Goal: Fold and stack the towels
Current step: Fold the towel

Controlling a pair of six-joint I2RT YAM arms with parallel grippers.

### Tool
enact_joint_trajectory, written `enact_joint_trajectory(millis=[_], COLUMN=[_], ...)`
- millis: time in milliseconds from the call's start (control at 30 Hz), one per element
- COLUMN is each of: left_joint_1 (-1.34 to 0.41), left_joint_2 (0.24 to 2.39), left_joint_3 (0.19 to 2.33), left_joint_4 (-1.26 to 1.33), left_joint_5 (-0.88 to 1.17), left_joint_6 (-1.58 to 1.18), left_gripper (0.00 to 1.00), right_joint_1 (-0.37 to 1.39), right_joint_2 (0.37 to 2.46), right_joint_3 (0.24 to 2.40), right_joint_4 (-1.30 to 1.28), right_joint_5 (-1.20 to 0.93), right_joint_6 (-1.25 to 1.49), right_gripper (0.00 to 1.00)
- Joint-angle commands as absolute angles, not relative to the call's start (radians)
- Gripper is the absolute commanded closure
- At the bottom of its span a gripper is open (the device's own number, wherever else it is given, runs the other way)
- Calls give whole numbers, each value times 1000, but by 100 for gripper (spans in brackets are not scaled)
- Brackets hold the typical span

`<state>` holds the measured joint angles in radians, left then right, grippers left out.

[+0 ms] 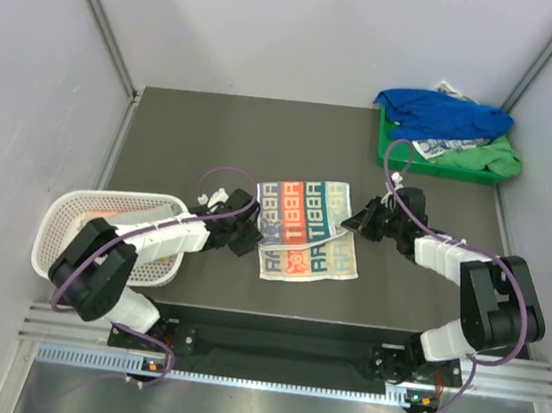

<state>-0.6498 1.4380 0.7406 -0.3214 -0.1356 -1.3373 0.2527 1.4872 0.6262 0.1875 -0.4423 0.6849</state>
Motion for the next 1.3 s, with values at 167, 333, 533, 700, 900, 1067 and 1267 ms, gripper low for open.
enact_joint_trajectory(millis=[167,333,533,700,900,1067,1267], left_joint_1=[-652,-650,-652,-652,-652,-652,-649], left_joint_2=[1473,1494,1490,1490,1488,1482,1483], left_joint_3=[738,738,736,736,739,747,755], left_joint_4=[-258,-232,-232,-232,-241,-255,-259], left_joint_5=[-107,-83,-80,-74,-61,-54,-51], left_joint_6=[-1362,-1359,-1351,-1344,-1333,-1319,-1307], left_gripper=[62,65,68,75,77,77,83], right_joint_1=[262,264,265,262,265,265,265], right_joint_2=[1488,1499,1502,1506,1514,1517,1520], right_joint_3=[617,611,603,598,594,595,592], right_joint_4=[252,261,270,278,284,288,295], right_joint_5=[-442,-443,-442,-442,-445,-446,-448], right_joint_6=[689,692,692,696,696,698,701], right_gripper=[100,100,100,100,100,100,100])
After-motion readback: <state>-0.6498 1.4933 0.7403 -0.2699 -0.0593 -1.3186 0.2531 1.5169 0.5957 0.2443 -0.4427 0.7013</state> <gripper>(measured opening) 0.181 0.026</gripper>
